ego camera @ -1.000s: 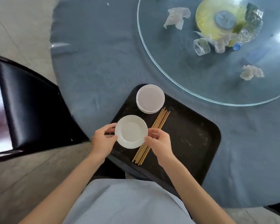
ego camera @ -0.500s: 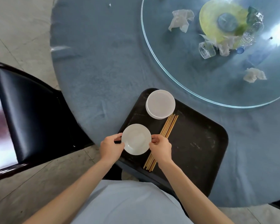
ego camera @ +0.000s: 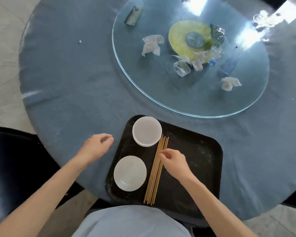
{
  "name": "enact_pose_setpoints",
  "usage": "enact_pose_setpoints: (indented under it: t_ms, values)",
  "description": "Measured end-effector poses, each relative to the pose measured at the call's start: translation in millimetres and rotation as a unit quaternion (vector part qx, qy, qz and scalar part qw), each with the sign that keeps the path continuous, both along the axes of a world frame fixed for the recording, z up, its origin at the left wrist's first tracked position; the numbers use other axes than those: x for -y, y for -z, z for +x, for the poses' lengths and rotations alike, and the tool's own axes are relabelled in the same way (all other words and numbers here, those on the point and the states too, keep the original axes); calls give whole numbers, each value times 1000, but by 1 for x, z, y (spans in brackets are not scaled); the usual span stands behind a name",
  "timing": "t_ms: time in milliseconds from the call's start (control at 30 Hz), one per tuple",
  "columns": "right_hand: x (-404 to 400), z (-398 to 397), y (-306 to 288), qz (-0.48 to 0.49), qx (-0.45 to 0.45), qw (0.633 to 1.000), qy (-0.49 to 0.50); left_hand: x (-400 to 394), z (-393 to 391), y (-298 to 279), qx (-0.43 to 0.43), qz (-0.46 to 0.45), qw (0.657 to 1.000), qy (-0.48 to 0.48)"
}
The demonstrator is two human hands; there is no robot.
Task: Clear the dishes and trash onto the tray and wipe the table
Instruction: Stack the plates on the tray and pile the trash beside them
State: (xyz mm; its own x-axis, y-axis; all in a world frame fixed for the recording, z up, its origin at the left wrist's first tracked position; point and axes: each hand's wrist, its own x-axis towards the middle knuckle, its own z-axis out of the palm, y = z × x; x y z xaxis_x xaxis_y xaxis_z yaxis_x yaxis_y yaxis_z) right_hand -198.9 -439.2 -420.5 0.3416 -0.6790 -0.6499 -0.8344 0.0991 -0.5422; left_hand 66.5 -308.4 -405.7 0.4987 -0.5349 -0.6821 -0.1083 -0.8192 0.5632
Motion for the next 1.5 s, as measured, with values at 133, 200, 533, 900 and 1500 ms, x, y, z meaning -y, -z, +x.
enact_pose_setpoints:
  t_ms: [133,200,533,900,1500]
  values:
    - [66,-15,-21,-70,10,997,42,84,36,-25,65,-59,995,51]
    - [104,-20,-28,-98,10,993,61,130,46,-35,82,-82,990,84]
    - [300,39,-24,-196,20,977,75,343,86,-13,248,-135,935,213]
    - [435,139,46,-275,-31,961,17,490,136,66,303,-102,921,223]
    - [386,89,40,-416,97,902,68,421,96,64,292,-337,884,142]
